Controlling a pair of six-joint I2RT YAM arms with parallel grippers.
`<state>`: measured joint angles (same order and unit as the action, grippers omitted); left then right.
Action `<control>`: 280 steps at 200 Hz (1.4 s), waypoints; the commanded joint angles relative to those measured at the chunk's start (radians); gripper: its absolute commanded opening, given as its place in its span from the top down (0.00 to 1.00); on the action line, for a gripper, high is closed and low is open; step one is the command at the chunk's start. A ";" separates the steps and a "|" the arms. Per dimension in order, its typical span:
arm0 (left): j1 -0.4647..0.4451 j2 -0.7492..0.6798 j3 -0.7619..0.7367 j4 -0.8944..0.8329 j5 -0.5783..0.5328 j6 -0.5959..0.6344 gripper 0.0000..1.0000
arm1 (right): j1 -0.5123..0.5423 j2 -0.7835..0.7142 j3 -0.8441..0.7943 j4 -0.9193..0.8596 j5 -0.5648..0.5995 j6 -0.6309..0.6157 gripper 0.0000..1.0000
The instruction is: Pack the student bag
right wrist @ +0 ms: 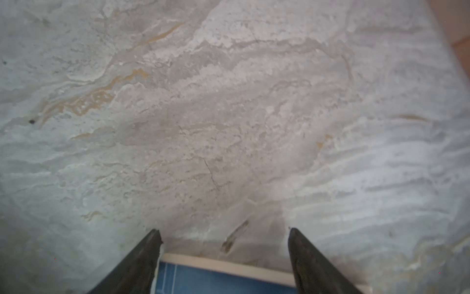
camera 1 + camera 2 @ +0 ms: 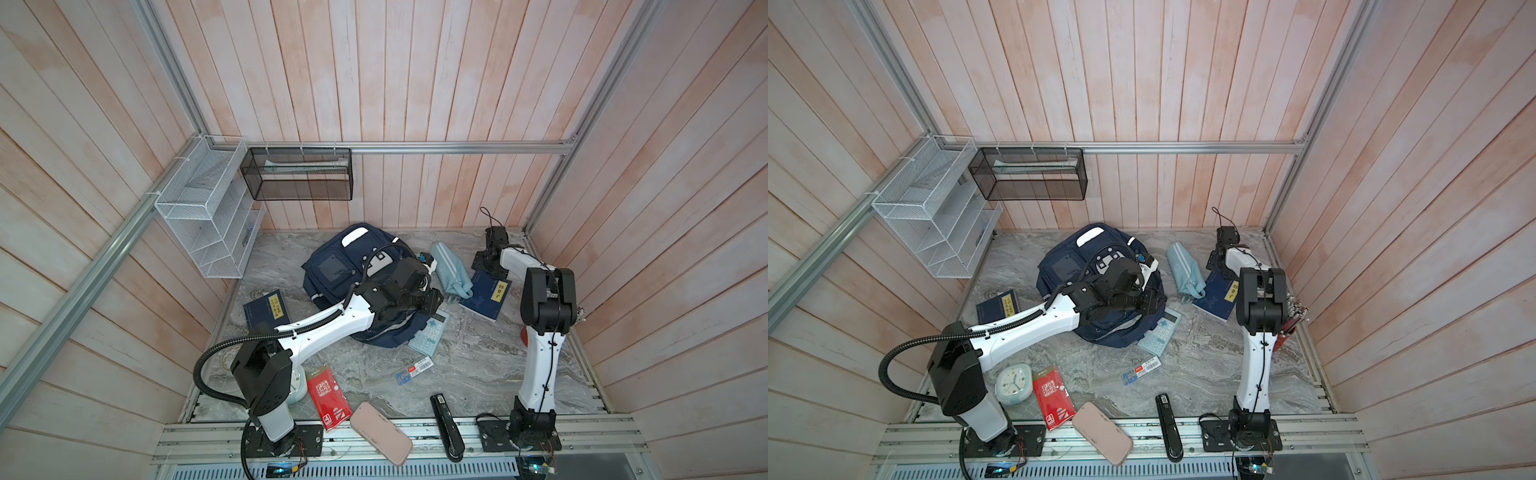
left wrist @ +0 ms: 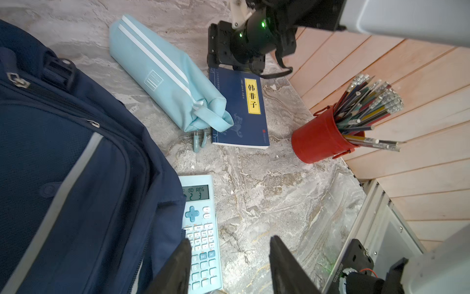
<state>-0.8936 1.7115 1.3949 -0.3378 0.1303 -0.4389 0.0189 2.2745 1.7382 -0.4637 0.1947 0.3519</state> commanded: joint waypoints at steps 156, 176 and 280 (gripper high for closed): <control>-0.052 0.182 0.006 0.133 0.117 -0.055 0.54 | 0.117 -0.505 -0.698 0.131 -0.288 -0.034 0.50; -0.053 0.202 0.011 0.145 0.131 -0.047 0.55 | 0.117 -0.607 -0.741 0.145 -0.296 -0.006 0.49; -0.117 0.333 0.028 0.308 0.167 -0.229 0.68 | 0.122 -1.394 -1.295 0.287 -0.221 0.227 0.02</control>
<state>-1.0126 2.0079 1.4235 -0.1081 0.2962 -0.6079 0.1444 1.0119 0.5568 -0.2581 -0.0532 0.5148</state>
